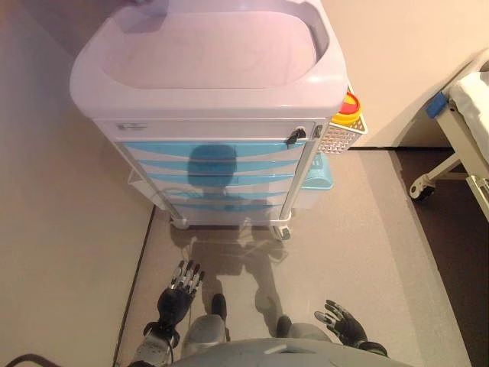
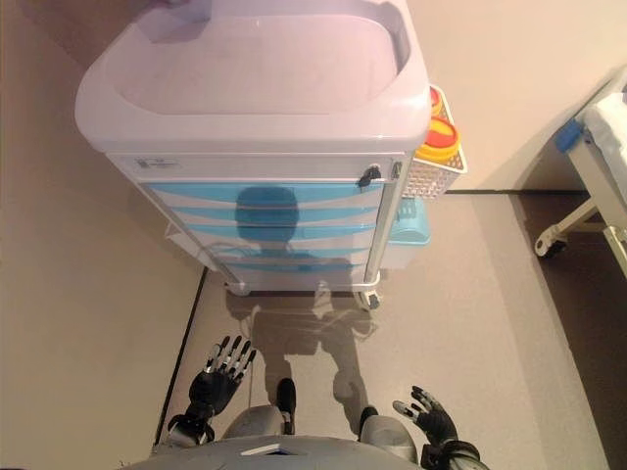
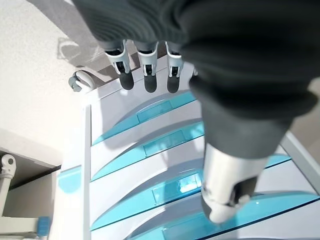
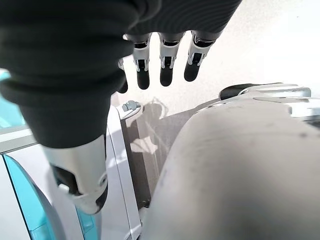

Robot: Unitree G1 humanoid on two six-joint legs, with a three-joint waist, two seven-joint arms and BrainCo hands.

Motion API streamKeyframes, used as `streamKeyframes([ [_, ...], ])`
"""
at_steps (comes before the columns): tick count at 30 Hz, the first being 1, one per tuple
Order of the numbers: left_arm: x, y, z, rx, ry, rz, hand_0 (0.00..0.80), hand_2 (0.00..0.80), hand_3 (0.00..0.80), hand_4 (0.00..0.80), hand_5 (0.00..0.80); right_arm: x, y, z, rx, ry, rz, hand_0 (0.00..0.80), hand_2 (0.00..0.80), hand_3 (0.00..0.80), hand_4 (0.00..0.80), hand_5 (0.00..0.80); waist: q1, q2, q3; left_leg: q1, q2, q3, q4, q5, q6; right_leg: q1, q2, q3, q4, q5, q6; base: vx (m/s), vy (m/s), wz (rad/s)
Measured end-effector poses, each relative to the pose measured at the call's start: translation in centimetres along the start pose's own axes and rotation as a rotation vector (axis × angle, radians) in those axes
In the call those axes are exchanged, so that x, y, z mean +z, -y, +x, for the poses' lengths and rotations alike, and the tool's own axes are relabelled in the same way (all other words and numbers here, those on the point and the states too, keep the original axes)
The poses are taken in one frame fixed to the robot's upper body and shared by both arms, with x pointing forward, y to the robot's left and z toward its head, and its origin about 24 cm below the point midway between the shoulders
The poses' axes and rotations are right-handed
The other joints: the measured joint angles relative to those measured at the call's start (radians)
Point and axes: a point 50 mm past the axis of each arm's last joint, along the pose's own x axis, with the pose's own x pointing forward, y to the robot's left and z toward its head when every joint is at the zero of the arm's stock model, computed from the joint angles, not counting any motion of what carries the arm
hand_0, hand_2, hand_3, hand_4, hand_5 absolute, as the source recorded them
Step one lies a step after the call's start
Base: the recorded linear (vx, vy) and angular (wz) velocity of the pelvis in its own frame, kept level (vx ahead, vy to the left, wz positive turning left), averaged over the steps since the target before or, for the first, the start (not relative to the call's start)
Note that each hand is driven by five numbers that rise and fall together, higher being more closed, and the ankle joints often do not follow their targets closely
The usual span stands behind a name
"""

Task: Open the drawer and pick up the medicine

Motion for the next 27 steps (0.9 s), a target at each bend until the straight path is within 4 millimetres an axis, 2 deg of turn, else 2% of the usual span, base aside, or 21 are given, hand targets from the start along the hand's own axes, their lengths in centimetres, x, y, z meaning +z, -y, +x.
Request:
streamKeyframes([
  [21, -0.8, -0.8, -1.0, 0.018, -0.032, -0.004, 0.000, 0.000, 0.000, 0.000, 0.000, 0.1, 0.0, 0.1, 0.005, 0.004, 0.008, 0.000, 0.000, 0.000, 0.000, 0.000, 0.002, 0.014, -0.021, 0.010, 0.004, 0.000, 0.020, -0.009, -0.009, 0.011, -0.001, -0.001, 0.018, -0.007, -0.002, 0.000, 0.000, 0.00],
  [27, -0.9, -1.0, -1.3, 0.026, -0.034, -0.007, 0.000, 0.000, 0.000, 0.000, 0.000, 1.1, -0.3, 0.2, 0.021, 0.060, 0.031, 0.000, 0.000, 0.000, 0.000, 0.000, 0.002, 0.018, -0.022, 0.011, 0.004, 0.000, 0.022, -0.008, -0.009, 0.012, -0.001, -0.001, 0.018, -0.007, -0.002, 0.023, -0.003, 0.00],
])
